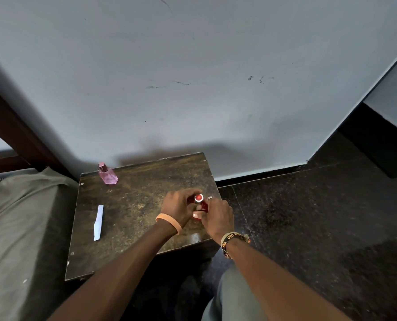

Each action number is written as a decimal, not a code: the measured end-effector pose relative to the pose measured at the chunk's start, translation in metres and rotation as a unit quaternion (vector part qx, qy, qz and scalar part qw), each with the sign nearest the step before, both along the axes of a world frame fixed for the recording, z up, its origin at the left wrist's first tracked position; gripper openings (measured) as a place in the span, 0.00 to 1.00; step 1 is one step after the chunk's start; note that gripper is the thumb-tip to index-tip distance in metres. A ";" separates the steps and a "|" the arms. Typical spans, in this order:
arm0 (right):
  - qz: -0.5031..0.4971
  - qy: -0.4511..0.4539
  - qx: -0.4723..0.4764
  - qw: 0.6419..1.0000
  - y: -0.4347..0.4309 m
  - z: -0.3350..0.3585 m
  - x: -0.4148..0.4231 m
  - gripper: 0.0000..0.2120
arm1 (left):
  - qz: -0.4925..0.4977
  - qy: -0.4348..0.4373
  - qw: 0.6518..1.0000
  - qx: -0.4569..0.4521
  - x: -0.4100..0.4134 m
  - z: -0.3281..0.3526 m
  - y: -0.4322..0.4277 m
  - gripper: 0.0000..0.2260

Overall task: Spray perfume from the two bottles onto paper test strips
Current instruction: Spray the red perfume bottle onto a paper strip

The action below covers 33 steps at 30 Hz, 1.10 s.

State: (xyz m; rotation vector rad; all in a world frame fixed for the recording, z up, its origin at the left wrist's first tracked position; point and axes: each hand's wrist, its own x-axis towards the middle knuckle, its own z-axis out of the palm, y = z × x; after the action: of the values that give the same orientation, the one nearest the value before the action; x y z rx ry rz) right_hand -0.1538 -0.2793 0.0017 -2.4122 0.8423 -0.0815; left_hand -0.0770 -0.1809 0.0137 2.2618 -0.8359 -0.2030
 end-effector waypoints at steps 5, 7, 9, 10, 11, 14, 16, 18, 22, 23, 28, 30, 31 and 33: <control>0.004 0.000 -0.004 1.000 0.001 0.000 -0.001 0.09 | 0.002 0.003 1.000 0.013 -0.001 0.001 0.000 0.16; 0.009 0.000 -0.010 1.000 0.001 0.001 -0.002 0.09 | -0.028 0.002 0.999 0.032 -0.002 0.000 0.001 0.22; 0.006 -0.001 -0.007 1.000 0.000 0.000 -0.002 0.09 | -0.033 0.007 0.999 0.016 -0.002 0.003 0.000 0.20; 0.006 0.001 -0.007 1.000 0.000 0.000 -0.002 0.09 | -0.028 0.004 1.000 0.010 -0.001 0.004 0.000 0.17; 0.005 0.003 -0.007 1.000 0.001 0.001 -0.001 0.08 | -0.023 -0.007 1.000 0.009 0.000 0.005 -0.001 0.15; 0.004 0.002 0.001 1.000 0.002 0.004 0.000 0.10 | -0.012 -0.023 1.000 0.017 -0.001 0.005 -0.002 0.14; 0.006 0.000 0.001 1.000 0.002 0.004 0.000 0.10 | 0.000 -0.016 1.000 0.007 -0.002 0.003 -0.002 0.14; 0.005 -0.001 -0.001 1.000 0.002 0.002 -0.002 0.09 | 0.002 -0.010 1.000 -0.006 -0.003 0.003 -0.001 0.15; -0.006 0.001 0.003 1.000 0.002 0.002 -0.002 0.10 | -0.019 -0.006 1.000 -0.010 -0.001 0.002 0.001 0.16; -0.003 0.002 0.001 1.000 0.002 0.002 -0.002 0.10 | -0.011 -0.011 1.000 -0.016 0.000 0.001 0.002 0.13; -0.002 -0.003 0.009 1.000 0.003 0.003 -0.001 0.09 | 0.034 0.000 0.999 -0.039 -0.002 -0.003 0.002 0.13; 0.003 -0.002 -0.003 1.000 0.003 0.002 -0.001 0.10 | 0.017 -0.010 1.000 -0.011 -0.003 -0.007 0.002 0.19; 0.003 0.000 -0.009 1.000 0.003 0.001 -0.001 0.10 | 0.005 -0.011 1.000 0.002 -0.003 -0.007 0.002 0.21; -0.001 0.001 -0.007 1.000 0.004 0.002 -0.002 0.10 | -0.004 0.004 1.000 0.005 -0.002 -0.005 0.002 0.19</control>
State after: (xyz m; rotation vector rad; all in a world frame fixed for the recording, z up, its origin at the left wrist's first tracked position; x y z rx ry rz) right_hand -0.1553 -0.2753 0.0037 -2.4263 0.8471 -0.0856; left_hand -0.0785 -0.1787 0.0090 2.2653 -0.8416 -0.2194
